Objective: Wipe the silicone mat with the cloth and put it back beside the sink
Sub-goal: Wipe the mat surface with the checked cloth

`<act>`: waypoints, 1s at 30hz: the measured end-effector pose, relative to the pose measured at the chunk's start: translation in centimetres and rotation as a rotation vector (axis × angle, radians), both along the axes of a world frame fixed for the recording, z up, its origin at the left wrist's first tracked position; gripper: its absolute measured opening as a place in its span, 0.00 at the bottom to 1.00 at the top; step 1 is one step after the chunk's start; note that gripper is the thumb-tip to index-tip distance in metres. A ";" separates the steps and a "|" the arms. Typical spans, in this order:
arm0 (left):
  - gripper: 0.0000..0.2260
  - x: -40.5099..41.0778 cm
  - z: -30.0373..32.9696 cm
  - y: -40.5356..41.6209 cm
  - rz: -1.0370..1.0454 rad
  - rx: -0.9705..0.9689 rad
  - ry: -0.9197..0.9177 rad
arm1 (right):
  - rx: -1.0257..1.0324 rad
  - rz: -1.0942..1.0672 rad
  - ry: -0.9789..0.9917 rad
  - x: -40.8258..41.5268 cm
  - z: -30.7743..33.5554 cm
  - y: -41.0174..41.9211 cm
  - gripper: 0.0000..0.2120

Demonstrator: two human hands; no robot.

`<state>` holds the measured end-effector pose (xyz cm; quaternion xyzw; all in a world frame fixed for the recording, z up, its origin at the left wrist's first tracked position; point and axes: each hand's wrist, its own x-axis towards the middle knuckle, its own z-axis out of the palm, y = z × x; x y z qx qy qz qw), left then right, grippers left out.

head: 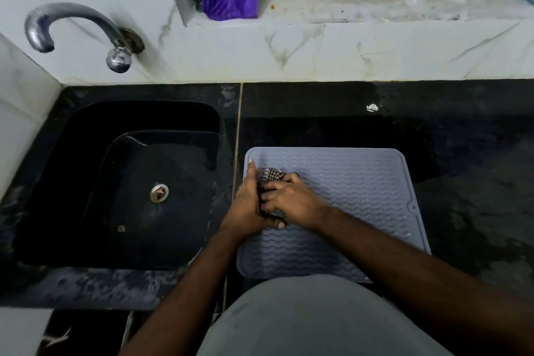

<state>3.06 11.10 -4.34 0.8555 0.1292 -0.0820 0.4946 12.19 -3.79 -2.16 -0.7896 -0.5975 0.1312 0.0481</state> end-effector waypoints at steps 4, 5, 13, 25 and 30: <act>0.74 0.3 0.2 -0.1 -0.010 0.079 0.030 | -0.027 -0.029 -0.065 0.9 0.4 -2.0 0.15; 0.74 0.4 0.1 -0.2 -0.019 0.093 0.033 | -0.040 -0.044 -0.065 1.3 0.6 -2.6 0.16; 0.68 1.0 -0.1 -0.3 -0.092 0.235 0.078 | -0.038 -0.224 -0.059 2.1 0.9 -8.0 0.18; 0.60 1.3 -0.4 -0.2 -0.121 0.297 0.140 | 0.022 -0.386 -0.065 2.9 1.1 -14.8 0.20; 0.62 1.4 -0.2 -0.5 -0.101 0.311 0.165 | 0.037 -0.453 -0.043 2.9 1.1 -15.5 0.21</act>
